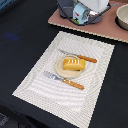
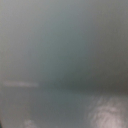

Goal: Interact with the objects in diverse but meaningful ways.

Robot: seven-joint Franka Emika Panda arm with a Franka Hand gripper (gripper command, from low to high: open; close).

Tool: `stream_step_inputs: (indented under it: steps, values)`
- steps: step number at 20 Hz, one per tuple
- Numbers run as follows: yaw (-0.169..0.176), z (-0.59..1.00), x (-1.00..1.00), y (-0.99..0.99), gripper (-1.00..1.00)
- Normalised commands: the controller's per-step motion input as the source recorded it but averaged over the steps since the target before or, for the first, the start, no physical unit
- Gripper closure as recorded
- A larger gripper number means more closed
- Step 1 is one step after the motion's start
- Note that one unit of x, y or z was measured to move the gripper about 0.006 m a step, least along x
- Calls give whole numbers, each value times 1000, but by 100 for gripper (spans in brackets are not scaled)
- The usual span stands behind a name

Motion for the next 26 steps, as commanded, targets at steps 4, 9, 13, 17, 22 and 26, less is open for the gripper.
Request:
stream_step_inputs:
  steps: [4, 9, 13, 17, 22, 26]
  values:
    - [61, -503, -219, -81, 100]
    - [50, -490, -259, -81, 100]
    - [35, -319, -223, -162, 100]
    - [34, -258, -194, -151, 100]
    - [29, -83, -89, -281, 100]
    - [5, 61, 0, -356, 100]
